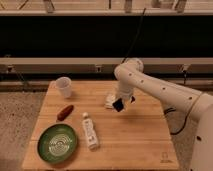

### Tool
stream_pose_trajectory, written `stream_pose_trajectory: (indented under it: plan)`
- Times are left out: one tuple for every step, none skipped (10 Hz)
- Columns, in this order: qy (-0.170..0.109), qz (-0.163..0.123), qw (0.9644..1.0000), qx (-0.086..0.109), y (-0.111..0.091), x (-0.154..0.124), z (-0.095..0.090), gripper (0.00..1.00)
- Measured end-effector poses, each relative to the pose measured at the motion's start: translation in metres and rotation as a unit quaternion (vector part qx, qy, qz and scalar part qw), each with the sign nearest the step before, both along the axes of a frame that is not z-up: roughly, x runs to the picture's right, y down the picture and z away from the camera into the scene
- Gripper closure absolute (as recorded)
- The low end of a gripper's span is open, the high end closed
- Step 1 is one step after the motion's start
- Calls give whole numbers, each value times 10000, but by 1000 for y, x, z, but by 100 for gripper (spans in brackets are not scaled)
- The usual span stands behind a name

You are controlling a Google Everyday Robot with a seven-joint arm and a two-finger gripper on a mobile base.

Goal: Place the eraser on the white sponge

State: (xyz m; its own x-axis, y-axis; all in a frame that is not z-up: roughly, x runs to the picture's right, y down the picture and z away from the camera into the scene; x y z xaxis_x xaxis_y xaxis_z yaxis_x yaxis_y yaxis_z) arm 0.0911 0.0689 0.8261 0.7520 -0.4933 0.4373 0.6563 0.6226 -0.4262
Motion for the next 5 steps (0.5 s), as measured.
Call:
stream_pose_trajectory:
  plan:
    - [-6,-1,10000,-4,-3,0,4,96]
    - [-26,-5,10000,-8,-6,0,7,96]
    - [-40,0,10000,-12,-8,0,9,96]
    - [-65,-17,10000,-23,-9,-3,13,96]
    - [-90,-19,10000,-26,-10,-6,16,96]
